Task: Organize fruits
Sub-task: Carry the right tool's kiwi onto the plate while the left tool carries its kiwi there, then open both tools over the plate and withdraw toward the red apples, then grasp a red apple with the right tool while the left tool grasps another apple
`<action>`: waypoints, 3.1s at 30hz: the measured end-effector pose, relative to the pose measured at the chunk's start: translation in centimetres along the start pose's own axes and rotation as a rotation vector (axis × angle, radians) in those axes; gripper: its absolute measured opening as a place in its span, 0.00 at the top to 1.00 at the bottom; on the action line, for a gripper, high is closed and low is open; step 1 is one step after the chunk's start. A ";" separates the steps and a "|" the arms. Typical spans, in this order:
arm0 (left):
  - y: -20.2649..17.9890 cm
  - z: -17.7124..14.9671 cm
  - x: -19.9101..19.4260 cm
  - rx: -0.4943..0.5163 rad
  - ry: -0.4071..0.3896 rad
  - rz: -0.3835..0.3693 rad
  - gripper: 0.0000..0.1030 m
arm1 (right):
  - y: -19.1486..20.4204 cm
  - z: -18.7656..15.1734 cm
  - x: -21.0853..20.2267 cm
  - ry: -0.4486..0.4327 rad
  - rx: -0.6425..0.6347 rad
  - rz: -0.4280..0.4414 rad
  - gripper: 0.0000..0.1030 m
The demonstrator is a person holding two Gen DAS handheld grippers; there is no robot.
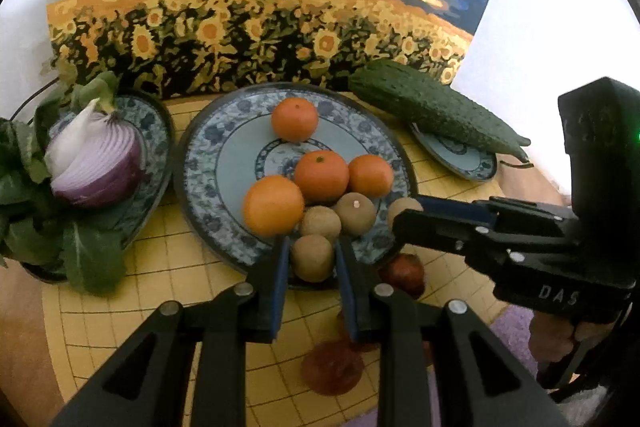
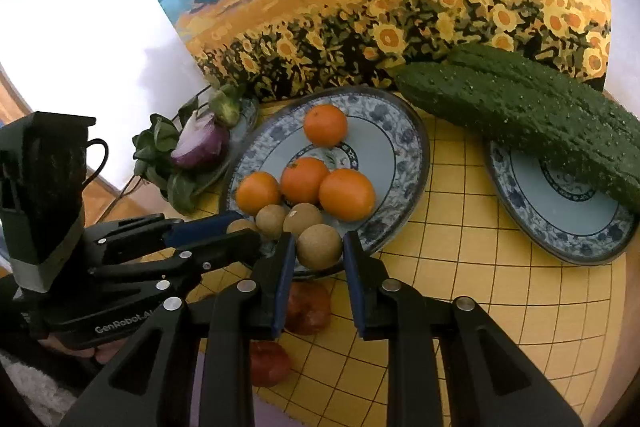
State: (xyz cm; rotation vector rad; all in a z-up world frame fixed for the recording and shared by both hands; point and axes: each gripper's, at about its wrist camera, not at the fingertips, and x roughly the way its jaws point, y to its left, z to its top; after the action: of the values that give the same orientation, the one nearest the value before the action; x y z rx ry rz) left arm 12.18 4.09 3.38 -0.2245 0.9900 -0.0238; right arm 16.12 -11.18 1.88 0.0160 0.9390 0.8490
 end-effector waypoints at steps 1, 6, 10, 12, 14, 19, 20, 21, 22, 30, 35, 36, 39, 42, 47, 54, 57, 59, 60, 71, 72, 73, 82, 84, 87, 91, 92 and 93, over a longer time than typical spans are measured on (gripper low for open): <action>-0.2 0.0 0.1 0.007 -0.001 -0.001 0.76 | 0.0 0.0 0.0 0.001 -0.003 -0.002 0.75; -0.6 0.0 0.4 0.023 0.003 0.015 0.76 | 0.2 -0.1 0.2 0.002 -0.023 -0.027 0.75; -0.1 0.1 0.4 0.006 0.007 0.054 0.64 | 0.2 0.2 0.3 -0.002 -0.007 -0.029 0.75; 0.1 0.0 0.1 -0.001 -0.002 0.056 0.64 | 0.2 0.2 0.2 -0.002 -0.013 -0.029 0.75; 0.2 0.0 -0.2 -0.006 -0.010 0.056 0.59 | 0.3 0.4 0.4 0.003 -0.017 -0.028 0.71; 0.6 -0.2 -0.8 -0.027 -0.020 0.055 0.55 | 0.2 0.4 0.0 -0.005 -0.007 -0.017 0.53; 0.6 -0.2 -0.9 -0.031 -0.020 0.057 0.55 | 0.1 0.3 -0.1 -0.005 -0.005 -0.023 0.53; 0.6 -0.2 -1.0 -0.034 -0.020 0.058 0.55 | -0.1 0.2 -0.2 0.006 0.005 -0.029 0.53; 0.7 -0.3 -1.1 -0.038 -0.018 0.056 0.55 | -0.3 0.1 -0.2 0.018 0.020 -0.031 0.53; 0.5 -0.6 -2.2 -0.042 -0.027 0.057 0.55 | -0.7 -1.4 -1.6 0.024 0.065 -0.019 0.53; 0.1 -0.8 -3.5 -0.036 -0.047 0.061 0.55 | -0.1 -1.5 -3.4 -0.014 0.047 -0.026 0.53; 0.0 -0.7 -3.7 -0.037 -0.050 0.059 0.55 | 0.1 -1.6 -3.8 -0.023 0.044 -0.025 0.53; -0.3 -0.9 -4.6 -0.028 -0.062 0.059 0.55 | 0.5 -1.8 -5.0 -0.047 0.033 -0.028 0.53; -0.9 -1.2 -5.4 -0.008 -0.072 0.055 0.55 | 0.8 -2.2 -6.1 -0.068 0.026 -0.034 0.53; -1.6 -1.7 -6.7 0.017 -0.078 0.045 0.55 | 1.2 -2.9 -7.7 -0.096 0.022 -0.044 0.53; -2.0 -2.6 -8.5 0.025 -0.104 0.052 0.55 | 2.0 -4.2 -9.2 -0.126 0.002 -0.060 0.53; -1.9 -3.3 -9.1 0.023 -0.109 0.050 0.55 | 2.4 -4.7 -9.4 -0.122 -0.009 -0.064 0.53; -1.8 -3.8 -9.3 0.020 -0.099 0.038 0.55 | 2.6 -5.1 -9.6 -0.120 -0.015 -0.063 0.53; -1.8 -4.0 -9.2 0.019 -0.092 0.034 0.55 | 2.7 -5.2 -9.6 -0.119 -0.015 -0.062 0.53; -2.1 -6.7 -8.7 0.042 -0.021 0.038 0.56 | 3.1 -6.2 -9.0 -0.075 -0.022 -0.042 0.53; -2.1 -6.9 -8.7 0.039 -0.016 0.034 0.56 | 3.2 -6.2 -8.9 -0.071 -0.027 -0.039 0.53; -2.0 -7.1 -8.6 0.033 -0.009 0.026 0.56 | 3.4 -6.2 -8.7 -0.066 -0.033 -0.036 0.53; -1.2 -8.1 -7.5 0.013 0.057 0.005 0.58 | 4.8 -6.0 -5.3 0.040 -0.115 -0.019 0.53; -0.9 -8.1 -7.4 0.011 0.061 -0.001 0.62 | 5.1 -6.0 -4.5 0.058 -0.133 -0.018 0.53; -0.5 -7.8 -7.1 0.012 0.071 -0.014 0.65 | 5.4 -6.0 -3.0 0.081 -0.161 -0.031 0.53; -0.7 -7.4 -6.3 0.038 0.086 -0.028 0.66 | 5.3 -5.9 -1.5 0.089 -0.178 -0.079 0.57; -0.8 -7.3 -6.0 0.047 0.094 -0.034 0.66 | 5.3 -5.9 -1.4 0.090 -0.181 -0.085 0.58; -0.9 -7.2 -5.7 0.052 0.100 -0.037 0.66 | 5.2 -5.9 -1.3 0.089 -0.183 -0.091 0.62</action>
State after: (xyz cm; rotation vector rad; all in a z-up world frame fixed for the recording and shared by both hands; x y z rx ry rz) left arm 3.12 2.66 4.46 -0.1952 1.0833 -0.0951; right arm 8.21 -10.44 0.99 -0.2225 0.9349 0.8537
